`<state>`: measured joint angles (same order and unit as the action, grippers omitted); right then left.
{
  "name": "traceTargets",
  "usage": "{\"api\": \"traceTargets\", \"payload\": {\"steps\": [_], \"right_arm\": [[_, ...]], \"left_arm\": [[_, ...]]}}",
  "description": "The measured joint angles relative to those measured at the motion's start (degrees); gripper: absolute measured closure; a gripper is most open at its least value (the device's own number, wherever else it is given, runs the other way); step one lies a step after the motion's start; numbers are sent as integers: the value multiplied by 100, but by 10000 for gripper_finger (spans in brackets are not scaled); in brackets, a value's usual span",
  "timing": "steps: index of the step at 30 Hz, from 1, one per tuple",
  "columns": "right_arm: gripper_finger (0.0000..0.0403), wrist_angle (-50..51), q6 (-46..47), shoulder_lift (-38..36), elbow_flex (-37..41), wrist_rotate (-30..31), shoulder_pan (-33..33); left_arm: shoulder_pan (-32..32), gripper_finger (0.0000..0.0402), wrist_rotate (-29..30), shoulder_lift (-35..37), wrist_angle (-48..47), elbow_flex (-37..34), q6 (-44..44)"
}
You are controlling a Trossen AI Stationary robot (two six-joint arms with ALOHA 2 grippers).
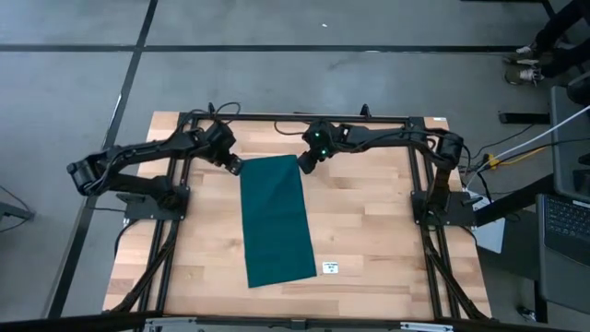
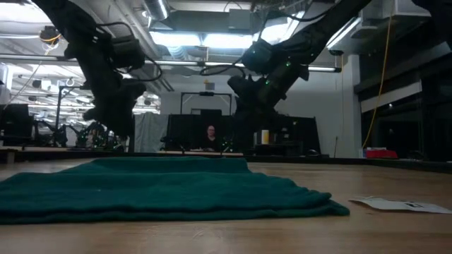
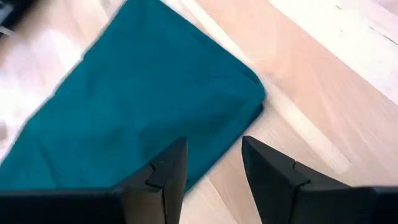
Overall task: Fold microfiber towels
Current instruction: Fold the blue napkin
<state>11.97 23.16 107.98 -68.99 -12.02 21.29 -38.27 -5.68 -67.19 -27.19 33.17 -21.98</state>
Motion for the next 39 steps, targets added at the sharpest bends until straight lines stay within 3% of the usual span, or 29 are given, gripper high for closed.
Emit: {"api": "traceTargets", "payload": {"steps": [9, 16, 31, 39], "right_arm": [[217, -21, 28, 54, 0, 1, 95], [228, -125, 174, 325, -4, -31, 121], [221, -365, 341, 509, 0, -118, 251], [230, -569, 395, 572, -4, -144, 252]], "left_arm": [[-229, 270, -299, -536, 204, 0, 85], [-228, 273, -309, -996, 480, 0, -14], [-624, 274, -248, -1137, 947, 0, -37], [-558, 274, -458, -1701, 1050, 11, -192]]}}
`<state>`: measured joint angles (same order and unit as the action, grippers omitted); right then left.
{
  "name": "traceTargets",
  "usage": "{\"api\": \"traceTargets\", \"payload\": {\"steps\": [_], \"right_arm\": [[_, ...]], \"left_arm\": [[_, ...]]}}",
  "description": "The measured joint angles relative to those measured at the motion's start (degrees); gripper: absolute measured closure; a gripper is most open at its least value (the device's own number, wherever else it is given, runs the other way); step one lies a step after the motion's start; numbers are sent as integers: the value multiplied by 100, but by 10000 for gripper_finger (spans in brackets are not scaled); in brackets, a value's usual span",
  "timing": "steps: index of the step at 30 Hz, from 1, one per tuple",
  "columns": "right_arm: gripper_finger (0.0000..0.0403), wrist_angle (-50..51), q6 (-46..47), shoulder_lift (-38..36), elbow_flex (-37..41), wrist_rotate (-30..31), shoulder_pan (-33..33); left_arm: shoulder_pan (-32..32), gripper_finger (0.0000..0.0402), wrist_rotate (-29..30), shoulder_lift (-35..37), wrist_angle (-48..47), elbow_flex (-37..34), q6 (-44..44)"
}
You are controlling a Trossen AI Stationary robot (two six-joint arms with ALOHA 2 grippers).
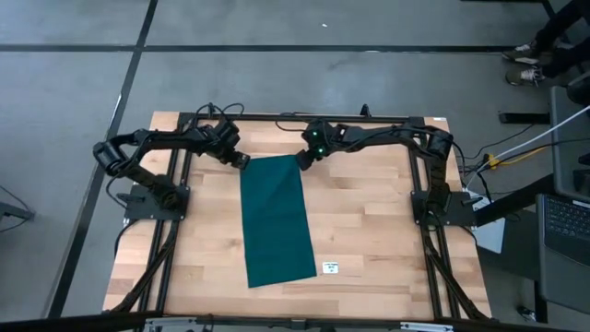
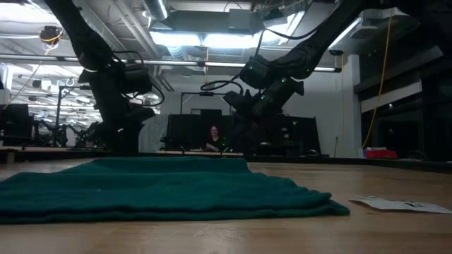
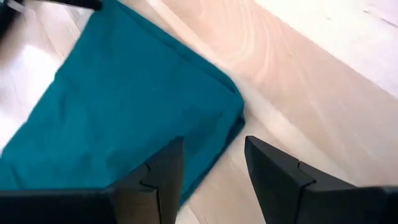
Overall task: Fold microfiber towels
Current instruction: Fold the blue napkin
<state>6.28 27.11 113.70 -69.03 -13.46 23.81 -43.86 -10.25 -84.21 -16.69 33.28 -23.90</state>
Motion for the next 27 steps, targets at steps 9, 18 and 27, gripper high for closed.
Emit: {"api": "traceTargets", "payload": {"steps": [9, 18, 27], "right_arm": [[223, 41, 204, 711, -684, -396, -56], [239, 324, -59, 875, -1010, -367, -101], [238, 830, -109, 818, -1169, -27, 8]], "left_arm": [[-39, 274, -195, -89, 370, -7, -88], [-39, 274, -195, -91, 384, -9, -33], [-37, 274, -236, -98, 498, -11, -15]]}}
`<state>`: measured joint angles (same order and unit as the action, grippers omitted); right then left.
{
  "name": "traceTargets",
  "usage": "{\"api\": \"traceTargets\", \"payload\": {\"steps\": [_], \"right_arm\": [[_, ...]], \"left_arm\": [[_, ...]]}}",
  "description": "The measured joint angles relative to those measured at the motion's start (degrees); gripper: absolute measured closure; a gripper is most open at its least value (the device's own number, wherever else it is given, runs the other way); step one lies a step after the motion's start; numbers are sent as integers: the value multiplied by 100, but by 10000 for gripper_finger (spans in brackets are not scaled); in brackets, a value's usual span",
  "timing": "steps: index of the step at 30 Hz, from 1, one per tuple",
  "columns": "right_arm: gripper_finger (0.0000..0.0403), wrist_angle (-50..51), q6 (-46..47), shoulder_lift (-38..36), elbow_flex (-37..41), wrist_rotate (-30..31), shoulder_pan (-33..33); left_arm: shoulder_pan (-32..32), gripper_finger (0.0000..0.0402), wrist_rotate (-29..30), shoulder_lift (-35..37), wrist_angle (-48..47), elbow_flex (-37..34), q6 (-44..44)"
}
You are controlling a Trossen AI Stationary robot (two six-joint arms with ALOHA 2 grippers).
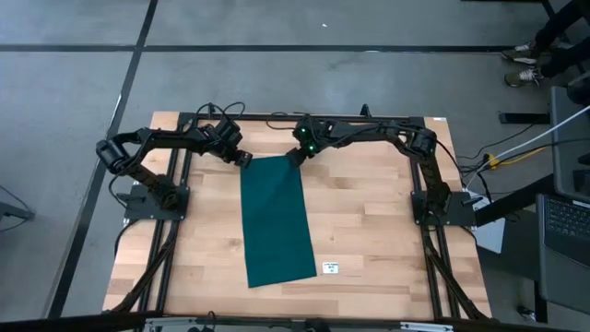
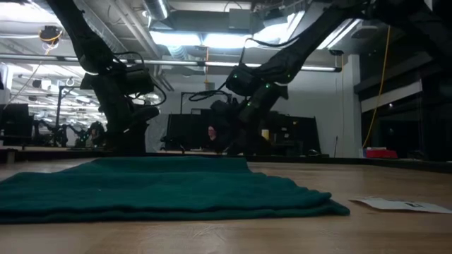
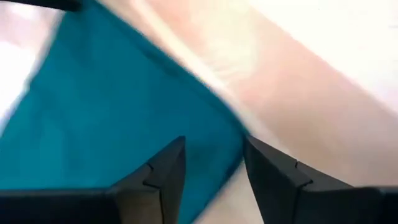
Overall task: Fold microfiber towels
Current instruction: Fold the blue napkin
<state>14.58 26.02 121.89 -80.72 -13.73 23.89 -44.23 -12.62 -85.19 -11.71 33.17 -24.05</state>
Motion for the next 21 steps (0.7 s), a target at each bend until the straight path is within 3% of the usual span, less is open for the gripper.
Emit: {"api": "traceTargets", "payload": {"steps": [9, 21], "right_arm": [[212, 221, 16, -1, -27, 176, 103], [206, 288, 360, 44, -29, 170, 11]], "left_arm": [[0, 274, -80, -4, 48, -2, 71], [4, 274, -236, -11, 145, -11, 82]]}}
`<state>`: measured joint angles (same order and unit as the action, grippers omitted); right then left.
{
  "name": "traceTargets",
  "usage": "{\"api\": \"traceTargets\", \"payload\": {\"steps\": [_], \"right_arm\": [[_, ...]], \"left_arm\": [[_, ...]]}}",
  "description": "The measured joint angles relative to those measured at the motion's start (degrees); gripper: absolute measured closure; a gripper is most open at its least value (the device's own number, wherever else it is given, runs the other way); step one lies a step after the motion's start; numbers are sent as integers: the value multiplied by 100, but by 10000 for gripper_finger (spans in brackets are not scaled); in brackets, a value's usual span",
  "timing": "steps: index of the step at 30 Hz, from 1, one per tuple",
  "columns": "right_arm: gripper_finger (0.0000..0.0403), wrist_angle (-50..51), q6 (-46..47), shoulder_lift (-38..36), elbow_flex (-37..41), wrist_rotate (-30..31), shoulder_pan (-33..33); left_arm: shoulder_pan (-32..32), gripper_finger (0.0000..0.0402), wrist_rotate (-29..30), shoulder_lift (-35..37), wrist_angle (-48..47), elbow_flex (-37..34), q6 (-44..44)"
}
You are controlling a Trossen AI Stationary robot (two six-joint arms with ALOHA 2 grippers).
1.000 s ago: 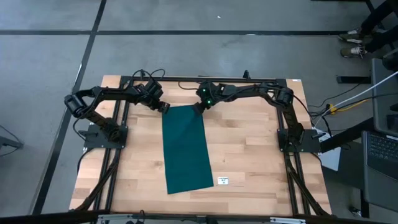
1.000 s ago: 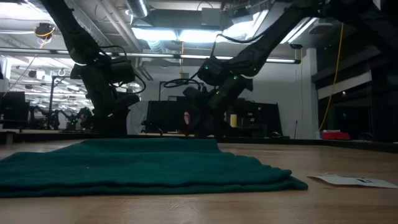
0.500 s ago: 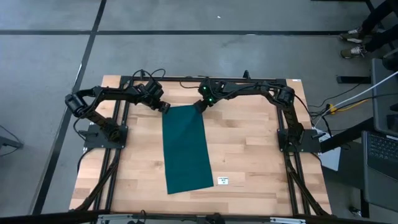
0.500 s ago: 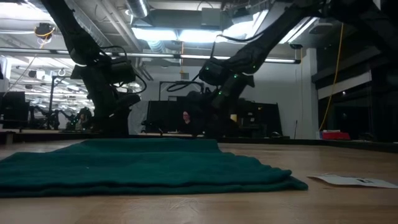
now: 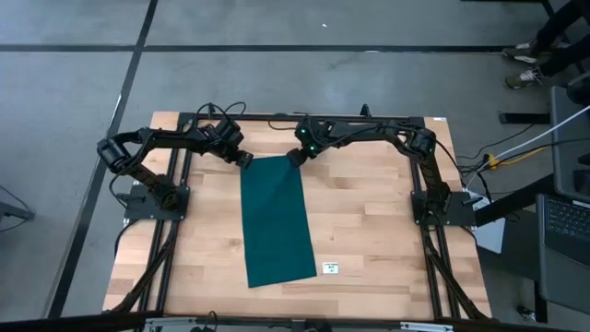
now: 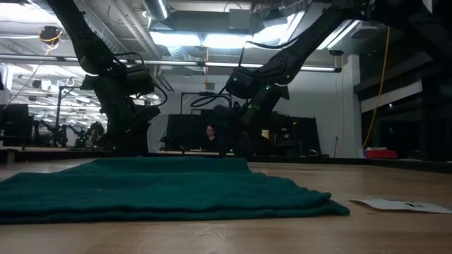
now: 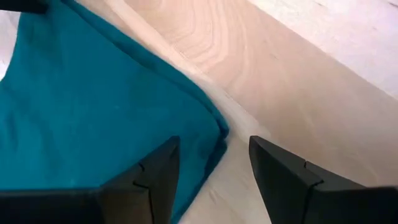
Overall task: Fold microfiber towels
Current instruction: Fold the blue napkin
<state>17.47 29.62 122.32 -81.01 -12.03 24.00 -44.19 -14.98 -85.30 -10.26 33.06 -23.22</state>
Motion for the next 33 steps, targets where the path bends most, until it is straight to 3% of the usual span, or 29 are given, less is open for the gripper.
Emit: {"api": "traceTargets", "payload": {"steps": [17, 23, 26, 30, 33], "right_arm": [[226, -207, 446, 72, -4, -89, -294], [274, -324, 445, 131, -9, -85, -375], [317, -399, 448, 142, -1, -87, -397], [387, -426, 426, 144, 0, -126, -421], [392, -510, 449, 144, 2, -131, -460]], "left_arm": [[0, 274, -2, 2, 7, 0, 2], [0, 276, 2, 4, 13, 0, -3], [5, 299, 25, 4, 6, 0, -123], [5, 379, -266, 4, 0, 0, -81], [37, 394, -527, 4, 7, 0, -50]]}}
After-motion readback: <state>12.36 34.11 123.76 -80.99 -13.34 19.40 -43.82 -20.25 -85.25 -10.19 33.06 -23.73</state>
